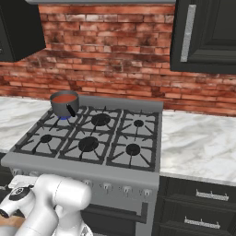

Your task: Wait until the marinara sauce is simmered to a deep red color and then turn off the stove.

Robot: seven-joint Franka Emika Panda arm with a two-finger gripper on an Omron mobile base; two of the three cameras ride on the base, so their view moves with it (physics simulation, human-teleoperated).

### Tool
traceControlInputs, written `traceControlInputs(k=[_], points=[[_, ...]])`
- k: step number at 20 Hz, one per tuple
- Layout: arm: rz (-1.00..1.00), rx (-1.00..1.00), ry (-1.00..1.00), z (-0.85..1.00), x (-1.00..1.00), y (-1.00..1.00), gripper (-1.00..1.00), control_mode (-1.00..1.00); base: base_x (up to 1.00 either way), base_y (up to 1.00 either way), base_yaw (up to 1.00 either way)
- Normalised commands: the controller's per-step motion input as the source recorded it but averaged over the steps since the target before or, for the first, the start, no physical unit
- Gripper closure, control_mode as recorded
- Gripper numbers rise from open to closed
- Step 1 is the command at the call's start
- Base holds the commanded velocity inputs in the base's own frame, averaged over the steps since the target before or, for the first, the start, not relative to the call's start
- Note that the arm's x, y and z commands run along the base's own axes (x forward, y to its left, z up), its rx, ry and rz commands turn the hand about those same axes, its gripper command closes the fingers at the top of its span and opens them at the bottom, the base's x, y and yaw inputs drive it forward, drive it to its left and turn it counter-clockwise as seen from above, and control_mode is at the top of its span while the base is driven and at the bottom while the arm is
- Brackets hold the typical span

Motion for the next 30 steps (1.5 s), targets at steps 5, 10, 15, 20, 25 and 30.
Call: traceControlInputs(k=[5, 10, 15, 20, 25, 30], points=[[0.0, 0.0, 0.0, -0.2, 0.0, 0.0, -1.0, -1.0, 0.0, 0.0, 0.0], [0.0, 0.0, 0.0, -0.18, 0.0, 0.0, -1.0, -1.0, 0.0, 0.0, 0.0], [0.0, 0.0, 0.0, -0.22, 0.0, 0.0, -1.0, -1.0, 0.0, 0.0, 0.0], [0.0, 0.0, 0.0, -0.07, 0.0, 0.0, -1.0, -1.0, 0.0, 0.0, 0.0], [0.0, 0.0, 0.0, 0.0, 0.0, 0.0, -1.0, -1.0, 0.0, 0.0, 0.0], [0.0, 0.0, 0.0, 0.0, 0.0, 0.0, -1.0, -1.0, 0.0, 0.0, 0.0]])
